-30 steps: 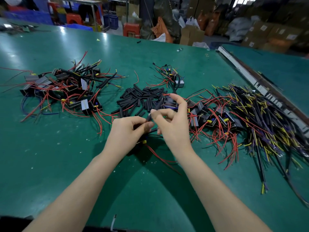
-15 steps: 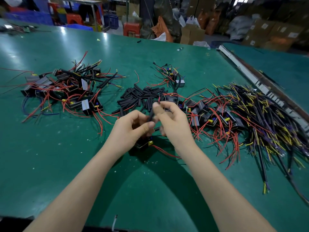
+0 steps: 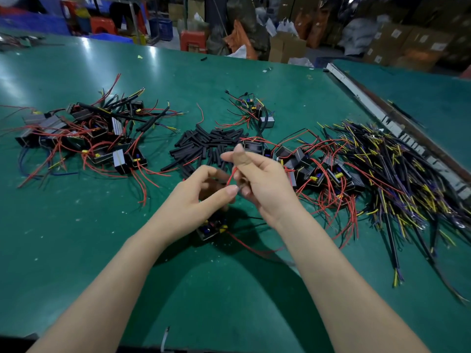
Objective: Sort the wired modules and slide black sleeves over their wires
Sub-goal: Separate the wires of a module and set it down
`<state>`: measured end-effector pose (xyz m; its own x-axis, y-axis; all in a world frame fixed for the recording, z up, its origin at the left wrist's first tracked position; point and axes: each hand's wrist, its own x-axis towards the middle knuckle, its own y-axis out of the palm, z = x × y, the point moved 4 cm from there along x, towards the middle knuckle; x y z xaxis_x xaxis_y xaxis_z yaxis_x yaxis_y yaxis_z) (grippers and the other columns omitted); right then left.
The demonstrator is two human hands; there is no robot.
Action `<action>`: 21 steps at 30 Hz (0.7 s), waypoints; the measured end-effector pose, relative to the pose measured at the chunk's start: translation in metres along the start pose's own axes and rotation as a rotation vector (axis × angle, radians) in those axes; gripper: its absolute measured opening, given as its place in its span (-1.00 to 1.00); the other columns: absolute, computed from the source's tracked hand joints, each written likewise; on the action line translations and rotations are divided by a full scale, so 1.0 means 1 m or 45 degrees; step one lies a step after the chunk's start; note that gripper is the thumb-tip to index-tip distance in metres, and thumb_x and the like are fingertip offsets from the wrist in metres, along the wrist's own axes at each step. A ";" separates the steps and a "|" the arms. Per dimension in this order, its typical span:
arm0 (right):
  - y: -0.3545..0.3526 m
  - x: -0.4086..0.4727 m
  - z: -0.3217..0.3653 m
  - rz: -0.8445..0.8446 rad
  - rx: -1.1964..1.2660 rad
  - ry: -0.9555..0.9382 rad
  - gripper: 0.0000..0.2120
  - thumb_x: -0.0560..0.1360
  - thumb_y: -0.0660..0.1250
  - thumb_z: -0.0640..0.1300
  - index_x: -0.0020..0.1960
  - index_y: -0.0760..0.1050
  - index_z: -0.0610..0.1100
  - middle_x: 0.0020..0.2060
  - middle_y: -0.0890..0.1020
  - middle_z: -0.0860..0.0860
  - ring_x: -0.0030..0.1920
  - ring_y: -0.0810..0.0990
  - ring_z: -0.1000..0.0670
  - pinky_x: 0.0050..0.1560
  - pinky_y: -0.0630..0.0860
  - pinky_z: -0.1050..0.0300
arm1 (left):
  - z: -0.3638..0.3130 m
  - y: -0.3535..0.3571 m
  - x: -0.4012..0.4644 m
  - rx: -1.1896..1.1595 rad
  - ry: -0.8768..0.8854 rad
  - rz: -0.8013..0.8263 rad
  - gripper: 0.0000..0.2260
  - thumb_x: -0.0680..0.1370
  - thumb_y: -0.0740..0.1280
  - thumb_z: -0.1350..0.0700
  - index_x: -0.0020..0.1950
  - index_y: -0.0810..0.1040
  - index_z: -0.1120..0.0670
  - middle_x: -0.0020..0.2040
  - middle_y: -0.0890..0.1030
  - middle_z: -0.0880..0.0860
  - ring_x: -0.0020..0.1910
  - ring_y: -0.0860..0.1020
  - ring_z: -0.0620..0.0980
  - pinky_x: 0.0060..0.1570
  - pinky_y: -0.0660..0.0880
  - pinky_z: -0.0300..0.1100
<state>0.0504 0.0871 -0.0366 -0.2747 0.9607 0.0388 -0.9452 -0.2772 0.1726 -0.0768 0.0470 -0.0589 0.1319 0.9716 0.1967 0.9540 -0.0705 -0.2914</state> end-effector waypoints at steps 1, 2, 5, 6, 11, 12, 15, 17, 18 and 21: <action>0.002 0.000 -0.003 0.027 -0.005 0.029 -0.75 0.57 0.26 0.02 -0.12 0.63 -0.08 -0.51 0.48 0.10 -0.56 0.31 0.15 -0.55 0.26 0.37 | -0.001 0.001 0.000 -0.009 0.022 -0.005 -0.71 0.46 0.33 -0.21 -0.04 0.48 -0.02 -0.19 0.68 0.00 -0.21 0.64 -0.02 -0.10 0.54 -0.18; 0.004 0.001 -0.005 0.044 0.017 0.052 -0.76 0.58 0.25 0.02 -0.10 0.62 -0.07 -0.49 0.51 0.10 -0.56 0.34 0.16 -0.55 0.27 0.37 | -0.003 0.003 0.001 -0.020 0.036 -0.006 -0.71 0.52 0.30 -0.17 -0.07 0.47 0.06 -0.23 0.68 0.02 -0.27 0.64 -0.03 -0.17 0.54 -0.24; -0.001 0.006 -0.008 -0.002 0.073 0.059 -0.79 0.61 0.20 0.01 0.01 0.57 -0.06 -0.34 0.65 0.08 -0.55 0.43 0.16 -0.54 0.28 0.36 | -0.002 0.001 0.003 -0.113 -0.020 -0.057 -0.73 0.55 0.18 -0.06 -0.11 0.44 0.15 -0.35 0.65 0.07 -0.43 0.59 -0.01 -0.32 0.51 -0.25; -0.006 0.007 -0.007 -0.034 -0.081 -0.016 -0.84 0.61 0.23 -0.05 0.03 0.56 -0.07 -0.28 0.66 0.07 -0.54 0.45 0.17 -0.52 0.31 0.35 | -0.001 0.000 0.004 -0.132 -0.036 -0.084 -0.76 0.58 0.16 -0.01 -0.12 0.44 0.15 -0.37 0.64 0.07 -0.45 0.58 -0.01 -0.33 0.50 -0.27; -0.006 0.002 -0.015 0.283 -1.682 -0.332 -0.74 0.50 0.32 -0.14 0.17 0.57 0.01 0.09 0.61 0.04 0.07 0.57 -0.01 -0.02 0.48 0.08 | 0.000 -0.005 0.006 -0.137 -0.058 -0.172 -0.77 0.64 0.15 0.19 -0.18 0.47 0.20 -0.39 0.63 0.10 -0.45 0.57 -0.01 -0.32 0.47 -0.33; -0.003 0.000 -0.019 0.361 -1.774 -0.299 -0.74 0.51 0.30 -0.12 0.18 0.54 0.01 0.11 0.57 0.03 0.14 0.52 -0.09 -0.05 0.45 0.06 | 0.001 -0.005 0.006 -0.135 -0.066 -0.166 -0.77 0.64 0.15 0.19 -0.18 0.47 0.20 -0.38 0.63 0.10 -0.44 0.57 0.00 -0.31 0.48 -0.31; 0.003 -0.002 -0.024 0.374 -1.868 -0.294 -0.74 0.54 0.21 -0.15 0.21 0.46 -0.02 0.08 0.46 -0.05 0.09 0.50 -0.20 -0.19 0.31 0.03 | 0.002 -0.003 0.003 -0.056 -0.096 -0.165 -0.78 0.65 0.11 0.14 -0.16 0.41 0.13 -0.37 0.63 0.10 -0.45 0.60 0.07 -0.34 0.49 -0.27; 0.006 -0.003 -0.030 0.369 -1.967 -0.257 -0.71 0.54 0.19 -0.20 0.25 0.39 -0.05 0.09 0.40 -0.08 0.05 0.51 -0.24 -0.24 0.27 0.00 | 0.001 -0.001 0.000 0.098 -0.048 -0.198 -0.80 0.66 0.10 0.11 -0.14 0.36 0.10 -0.37 0.63 0.08 -0.51 0.60 0.06 -0.44 0.42 -0.33; 0.008 -0.003 -0.033 0.370 -1.980 -0.232 -0.70 0.55 0.18 -0.21 0.27 0.36 -0.06 0.11 0.39 -0.08 0.04 0.51 -0.25 -0.24 0.26 0.00 | 0.001 -0.001 -0.001 0.140 -0.024 -0.221 -0.80 0.66 0.09 0.09 -0.14 0.35 0.10 -0.37 0.63 0.07 -0.54 0.58 0.04 -0.49 0.40 -0.33; 0.006 -0.002 -0.022 0.259 -1.730 -0.187 -0.70 0.61 0.15 -0.15 0.33 0.38 -0.04 0.18 0.41 -0.06 0.14 0.50 -0.20 -0.05 0.40 -0.01 | -0.001 -0.002 0.000 0.087 -0.023 -0.314 -0.80 0.66 0.07 0.09 -0.13 0.31 0.10 -0.40 0.61 0.07 -0.59 0.54 0.08 -0.56 0.44 -0.24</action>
<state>0.0409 0.0835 -0.0568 -0.4865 0.8713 0.0642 -0.3428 -0.1229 -0.9313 -0.0790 0.0465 -0.0575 -0.1080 0.9614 0.2531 0.9363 0.1839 -0.2991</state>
